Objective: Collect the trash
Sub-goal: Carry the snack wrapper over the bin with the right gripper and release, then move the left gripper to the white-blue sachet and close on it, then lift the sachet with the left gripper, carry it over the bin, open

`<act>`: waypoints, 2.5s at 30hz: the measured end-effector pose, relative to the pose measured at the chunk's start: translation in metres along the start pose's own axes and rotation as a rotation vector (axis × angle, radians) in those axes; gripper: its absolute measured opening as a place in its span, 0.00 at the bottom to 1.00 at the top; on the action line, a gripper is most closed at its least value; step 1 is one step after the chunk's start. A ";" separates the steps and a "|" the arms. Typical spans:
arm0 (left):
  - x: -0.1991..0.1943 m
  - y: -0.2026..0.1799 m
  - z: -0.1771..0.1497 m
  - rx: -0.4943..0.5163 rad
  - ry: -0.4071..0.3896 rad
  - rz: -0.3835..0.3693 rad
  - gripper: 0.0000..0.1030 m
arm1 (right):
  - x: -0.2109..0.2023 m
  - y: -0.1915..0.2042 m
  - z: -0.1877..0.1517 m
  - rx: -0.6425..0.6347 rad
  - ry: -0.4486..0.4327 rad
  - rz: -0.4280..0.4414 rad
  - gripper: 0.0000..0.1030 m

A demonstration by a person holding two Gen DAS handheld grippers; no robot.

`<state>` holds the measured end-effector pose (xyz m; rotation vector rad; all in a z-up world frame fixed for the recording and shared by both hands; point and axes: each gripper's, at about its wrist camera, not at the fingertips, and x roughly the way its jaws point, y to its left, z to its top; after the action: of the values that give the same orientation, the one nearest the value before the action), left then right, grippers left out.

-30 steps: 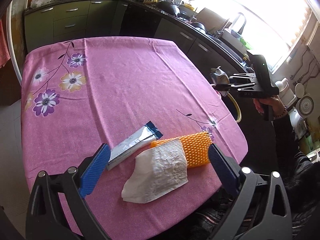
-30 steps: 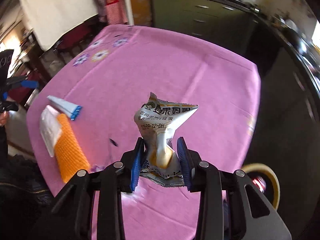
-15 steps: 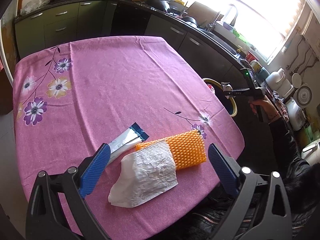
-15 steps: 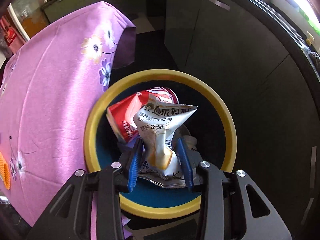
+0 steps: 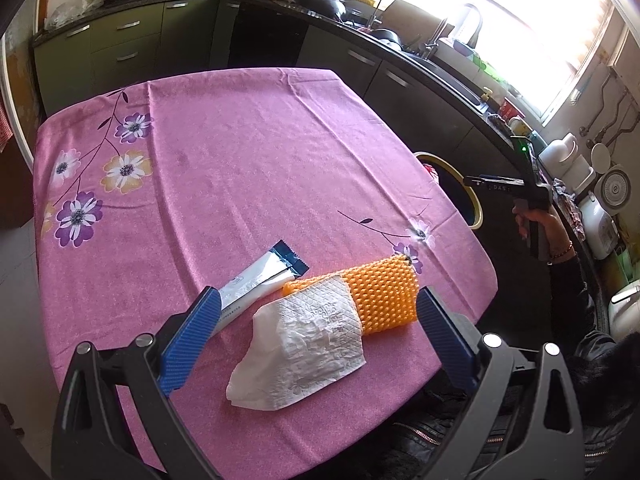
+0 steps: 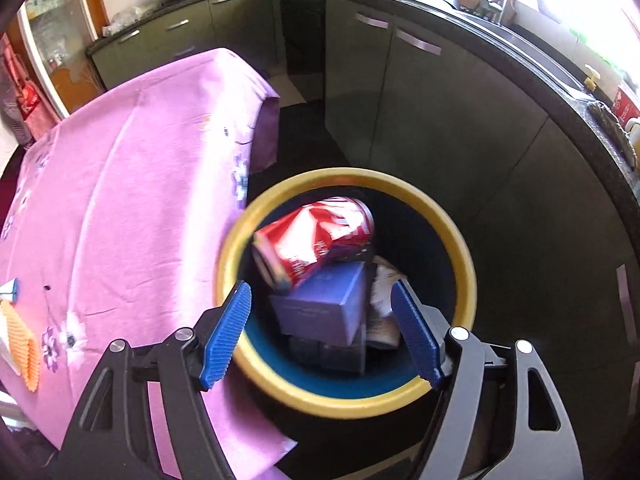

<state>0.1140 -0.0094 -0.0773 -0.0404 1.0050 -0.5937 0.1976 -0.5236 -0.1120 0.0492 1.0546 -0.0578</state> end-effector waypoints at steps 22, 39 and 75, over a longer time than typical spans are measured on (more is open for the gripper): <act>0.081 0.036 0.059 0.679 0.304 0.081 0.90 | -0.022 0.086 -0.024 -0.108 -0.024 0.095 0.75; 0.081 0.027 0.043 0.704 0.365 -0.012 0.76 | -0.003 0.098 -0.024 -0.112 0.020 0.136 0.75; 0.098 0.041 0.050 0.532 0.395 0.192 0.22 | -0.001 0.095 -0.036 -0.093 0.011 0.190 0.75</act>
<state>0.2112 -0.0345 -0.1388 0.6588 1.1845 -0.6894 0.1730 -0.4264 -0.1274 0.0651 1.0580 0.1634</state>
